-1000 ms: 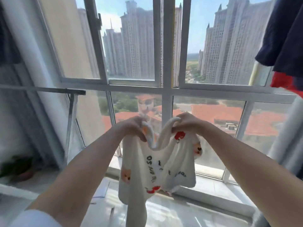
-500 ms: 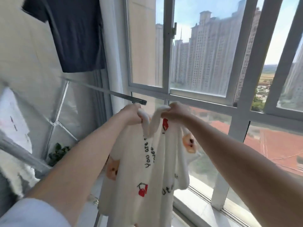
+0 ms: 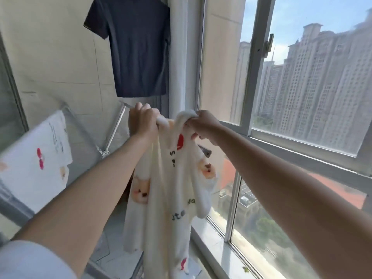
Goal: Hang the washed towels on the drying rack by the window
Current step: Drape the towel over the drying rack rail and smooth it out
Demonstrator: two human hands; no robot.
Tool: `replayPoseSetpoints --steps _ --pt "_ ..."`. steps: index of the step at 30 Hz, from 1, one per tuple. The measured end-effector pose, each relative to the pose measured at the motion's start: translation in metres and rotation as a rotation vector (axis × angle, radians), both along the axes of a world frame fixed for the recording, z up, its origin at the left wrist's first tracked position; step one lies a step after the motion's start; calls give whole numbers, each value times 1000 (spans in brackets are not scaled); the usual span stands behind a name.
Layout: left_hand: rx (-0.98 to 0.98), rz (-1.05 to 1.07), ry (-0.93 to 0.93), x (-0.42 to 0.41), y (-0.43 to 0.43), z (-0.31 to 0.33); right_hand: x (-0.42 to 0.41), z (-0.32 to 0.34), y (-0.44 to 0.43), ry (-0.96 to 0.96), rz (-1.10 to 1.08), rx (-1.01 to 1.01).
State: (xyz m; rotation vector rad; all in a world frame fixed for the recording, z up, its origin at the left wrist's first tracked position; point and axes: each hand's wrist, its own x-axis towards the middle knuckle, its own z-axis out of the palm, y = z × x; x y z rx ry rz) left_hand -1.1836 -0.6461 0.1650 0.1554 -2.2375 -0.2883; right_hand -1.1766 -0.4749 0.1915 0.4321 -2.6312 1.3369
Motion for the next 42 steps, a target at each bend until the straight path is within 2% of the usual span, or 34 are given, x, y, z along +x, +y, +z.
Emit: replayPoseSetpoints --steps 2,5,7,9,15,19,23,24,25,27,29,31,34,36,38,39,42 --pt "-79 107 -65 -16 -6 0 -15 5 -11 -72 47 -121" --pt "253 18 -260 -53 -17 -5 -54 4 -36 -120 71 -242" --pt "499 -151 -367 -77 -22 -4 -75 1 -48 -115 63 -182" --pt "660 -258 -332 -107 -29 -2 -107 1 -62 -103 45 -128" --pt "643 -398 -293 -196 -49 28 -198 25 -84 63 -29 -88" --pt "694 -415 -139 -253 -54 59 -248 44 -92 170 -118 -100" --pt "979 -584 11 -287 -42 86 -275 61 -89 341 -213 -66" --pt "966 -617 41 -297 -40 90 -282 67 -87 392 -226 -61" --pt "837 -628 63 -307 -38 94 -288 71 -85 446 -239 -45" --pt "573 -641 35 -320 -34 97 -298 77 -80 524 -263 7" --pt "475 -718 -50 -332 -32 93 -310 74 -73 535 -316 49" --pt "480 -803 -194 -341 -32 77 -323 60 -64 414 -432 131" --pt "487 -797 -395 -349 -41 42 -336 27 -45 23 -567 429" --pt "450 -726 -524 -351 -54 22 -335 10 -35 -295 -462 625" --pt "453 -630 -593 -352 -72 5 -329 1 -36 -537 -287 610" --pt "479 -575 -584 -352 -80 -2 -328 0 -39 -556 -225 590" --pt "569 -388 -535 -347 -105 -20 -326 0 -70 -414 -104 550"
